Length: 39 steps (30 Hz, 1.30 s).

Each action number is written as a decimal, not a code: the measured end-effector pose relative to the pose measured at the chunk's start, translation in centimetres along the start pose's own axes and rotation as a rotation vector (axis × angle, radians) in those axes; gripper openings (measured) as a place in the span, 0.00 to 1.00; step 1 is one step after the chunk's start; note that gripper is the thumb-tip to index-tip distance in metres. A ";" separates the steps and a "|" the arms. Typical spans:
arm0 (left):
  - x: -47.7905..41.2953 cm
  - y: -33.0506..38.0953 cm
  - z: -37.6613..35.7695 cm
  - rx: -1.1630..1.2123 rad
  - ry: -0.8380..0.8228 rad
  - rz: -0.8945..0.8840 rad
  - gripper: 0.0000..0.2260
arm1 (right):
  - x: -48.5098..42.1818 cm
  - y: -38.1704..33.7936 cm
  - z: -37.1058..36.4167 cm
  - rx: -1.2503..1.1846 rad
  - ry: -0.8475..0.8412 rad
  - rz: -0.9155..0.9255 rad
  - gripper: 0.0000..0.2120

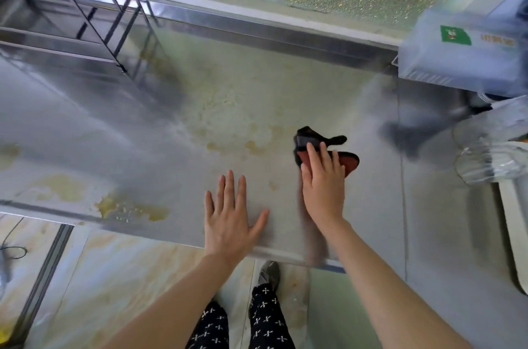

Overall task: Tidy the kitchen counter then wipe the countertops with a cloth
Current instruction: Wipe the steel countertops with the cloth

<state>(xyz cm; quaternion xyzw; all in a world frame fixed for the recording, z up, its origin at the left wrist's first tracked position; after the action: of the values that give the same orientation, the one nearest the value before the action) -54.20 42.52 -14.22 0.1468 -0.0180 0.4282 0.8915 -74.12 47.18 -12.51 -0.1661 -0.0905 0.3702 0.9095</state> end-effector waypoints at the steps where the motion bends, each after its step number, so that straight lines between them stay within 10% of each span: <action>1: 0.2 -0.3 0.6 0.003 0.016 -0.022 0.35 | 1.8 -1.3 -0.7 -0.001 -0.016 0.026 0.24; 7: 2.1 -7.3 3.4 -0.053 0.002 -0.075 0.40 | 11.3 -6.8 -3.6 0.197 -0.148 0.475 0.22; 13: 3.1 -15.4 5.3 -0.114 -0.072 -0.093 0.53 | 10.9 -2.8 -1.7 -0.012 0.096 -0.244 0.24; 22: 3.3 -18.5 4.9 -0.111 -0.180 -0.095 0.55 | 14.6 -14.8 -7.5 0.100 -0.131 0.202 0.23; 28: 3.2 -18.6 4.8 -0.086 -0.165 -0.111 0.54 | 14.0 -7.9 -4.4 -0.016 0.117 -0.389 0.23; 35: 5.0 -22.5 6.1 -0.015 -0.023 -0.037 0.53 | 16.0 -22.5 -10.8 0.076 -0.267 0.362 0.24; 39: 5.7 -28.9 7.4 -0.017 -0.032 0.164 0.58 | 13.8 -19.0 -9.8 0.066 -0.152 0.109 0.24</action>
<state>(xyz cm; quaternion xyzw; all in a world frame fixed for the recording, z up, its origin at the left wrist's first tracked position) -27.66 27.75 -13.32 0.1442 -0.0480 0.4971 0.8543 -49.28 41.88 -13.98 -0.1119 -0.1380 0.4333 0.8836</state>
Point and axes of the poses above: each hand's wrist, its own x-axis away from the middle knuckle, its own z-axis out of the back of the hand, y = z × x, the point moved 10 cm from there along -x, towards the middle knuckle, and after that the axes turned 6 degrees about -z, right-handed, at the moved point
